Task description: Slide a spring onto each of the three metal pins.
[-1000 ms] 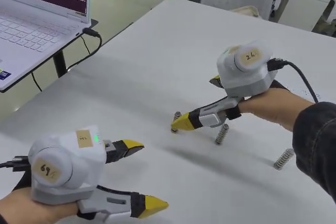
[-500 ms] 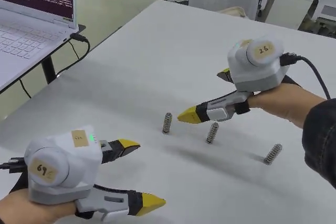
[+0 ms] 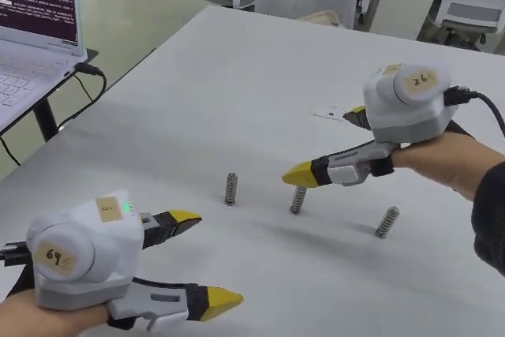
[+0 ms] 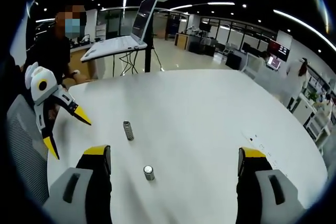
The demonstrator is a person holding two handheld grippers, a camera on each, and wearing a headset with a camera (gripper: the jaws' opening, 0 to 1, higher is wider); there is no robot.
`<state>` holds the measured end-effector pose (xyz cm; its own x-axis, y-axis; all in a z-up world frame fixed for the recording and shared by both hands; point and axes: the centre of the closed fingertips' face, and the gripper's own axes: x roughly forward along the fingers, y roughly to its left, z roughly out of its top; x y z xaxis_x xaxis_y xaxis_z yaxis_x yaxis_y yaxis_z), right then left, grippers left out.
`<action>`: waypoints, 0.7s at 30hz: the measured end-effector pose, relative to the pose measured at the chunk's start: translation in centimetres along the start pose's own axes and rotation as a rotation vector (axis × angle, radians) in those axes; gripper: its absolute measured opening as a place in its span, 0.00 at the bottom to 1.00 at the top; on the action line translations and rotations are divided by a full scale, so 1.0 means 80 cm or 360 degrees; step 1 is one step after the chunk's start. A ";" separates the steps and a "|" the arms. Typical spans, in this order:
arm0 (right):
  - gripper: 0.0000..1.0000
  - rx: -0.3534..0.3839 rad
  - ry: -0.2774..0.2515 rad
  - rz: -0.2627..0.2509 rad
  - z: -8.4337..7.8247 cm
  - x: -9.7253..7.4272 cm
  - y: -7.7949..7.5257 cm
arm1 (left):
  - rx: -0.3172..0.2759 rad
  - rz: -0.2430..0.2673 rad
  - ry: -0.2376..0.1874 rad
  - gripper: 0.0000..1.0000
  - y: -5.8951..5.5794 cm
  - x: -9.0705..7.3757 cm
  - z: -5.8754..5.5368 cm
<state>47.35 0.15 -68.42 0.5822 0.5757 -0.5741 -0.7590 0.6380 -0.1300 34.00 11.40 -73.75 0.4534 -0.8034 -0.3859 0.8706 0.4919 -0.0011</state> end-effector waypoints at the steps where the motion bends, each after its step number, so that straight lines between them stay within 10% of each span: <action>1: 1.00 0.0007 -0.0002 -0.0008 -0.002 -0.003 -0.002 | 0.0000 -0.0002 -0.0001 0.65 0.000 0.001 0.001; 21: 1.00 0.0190 -0.0067 -0.0211 -0.049 -0.077 -0.036 | 0.0018 -0.0038 -0.0007 0.65 -0.006 0.012 0.014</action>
<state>44.77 -7.23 -67.64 0.6885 0.5019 -0.5235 -0.6362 0.7645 -0.1038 34.23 10.01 -73.09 0.4331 -0.8165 -0.3817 0.8834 0.4686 0.0000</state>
